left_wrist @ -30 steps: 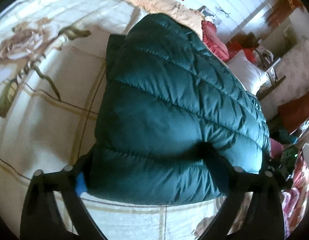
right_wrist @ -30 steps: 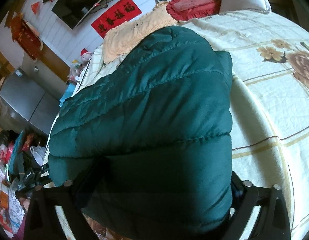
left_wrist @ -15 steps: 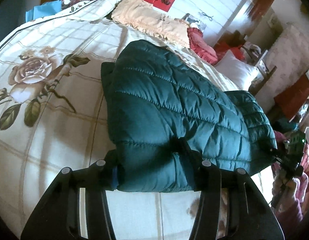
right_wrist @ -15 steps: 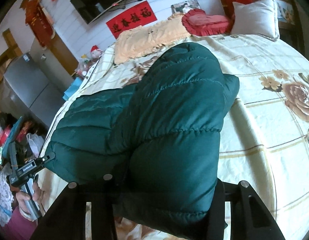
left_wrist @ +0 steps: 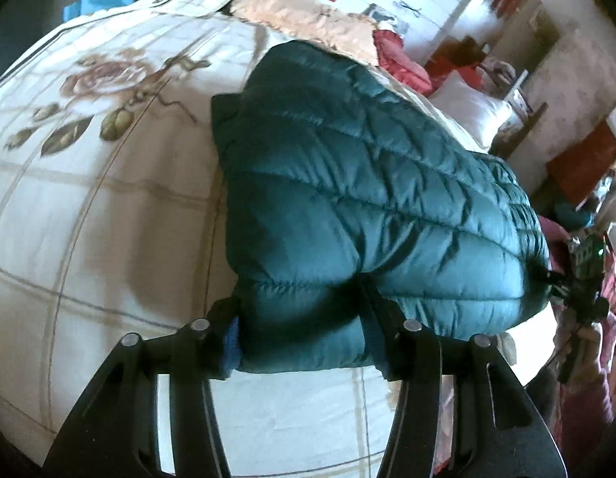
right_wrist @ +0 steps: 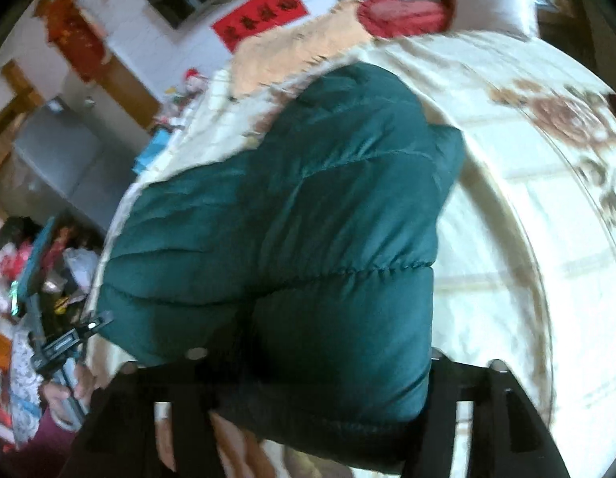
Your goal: Fold large clothes
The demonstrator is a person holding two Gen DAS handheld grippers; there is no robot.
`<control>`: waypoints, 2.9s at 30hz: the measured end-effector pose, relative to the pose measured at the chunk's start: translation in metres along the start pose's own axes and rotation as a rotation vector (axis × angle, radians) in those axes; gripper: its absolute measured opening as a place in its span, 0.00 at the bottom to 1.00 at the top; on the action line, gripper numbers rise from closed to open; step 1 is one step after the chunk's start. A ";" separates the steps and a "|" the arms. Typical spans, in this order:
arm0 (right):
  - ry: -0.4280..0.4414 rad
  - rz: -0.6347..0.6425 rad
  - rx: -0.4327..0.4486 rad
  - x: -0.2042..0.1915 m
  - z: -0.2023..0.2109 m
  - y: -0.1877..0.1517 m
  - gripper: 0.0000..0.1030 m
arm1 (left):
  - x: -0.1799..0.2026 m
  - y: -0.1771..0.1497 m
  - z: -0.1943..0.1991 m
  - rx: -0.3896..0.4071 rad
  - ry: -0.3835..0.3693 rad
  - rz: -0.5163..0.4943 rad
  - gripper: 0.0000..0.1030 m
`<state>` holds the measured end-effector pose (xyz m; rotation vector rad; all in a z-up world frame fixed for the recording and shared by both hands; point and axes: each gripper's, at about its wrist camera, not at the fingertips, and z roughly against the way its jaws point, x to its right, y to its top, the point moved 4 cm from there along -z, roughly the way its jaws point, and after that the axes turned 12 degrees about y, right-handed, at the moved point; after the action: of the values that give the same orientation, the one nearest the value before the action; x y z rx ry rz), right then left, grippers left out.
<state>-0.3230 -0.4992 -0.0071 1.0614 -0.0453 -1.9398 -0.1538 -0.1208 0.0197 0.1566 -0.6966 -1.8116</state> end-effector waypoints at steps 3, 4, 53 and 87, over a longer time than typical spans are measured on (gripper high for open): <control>-0.060 -0.012 0.011 0.010 -0.004 -0.001 0.88 | -0.006 -0.003 0.002 -0.006 0.047 0.056 0.70; -0.070 -0.015 0.020 0.010 -0.001 -0.001 0.88 | -0.006 -0.003 0.005 -0.003 0.061 0.061 0.70; -0.286 0.314 0.206 -0.168 -0.012 -0.044 0.91 | 0.092 -0.006 0.059 0.283 0.292 -0.134 0.70; -0.265 0.305 0.196 -0.171 -0.013 -0.043 0.91 | 0.097 -0.006 0.065 0.317 0.326 -0.162 0.70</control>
<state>-0.3042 -0.3456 0.0787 0.8563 -0.5246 -1.8071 -0.2223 -0.1827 0.0921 0.7206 -0.7467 -1.7611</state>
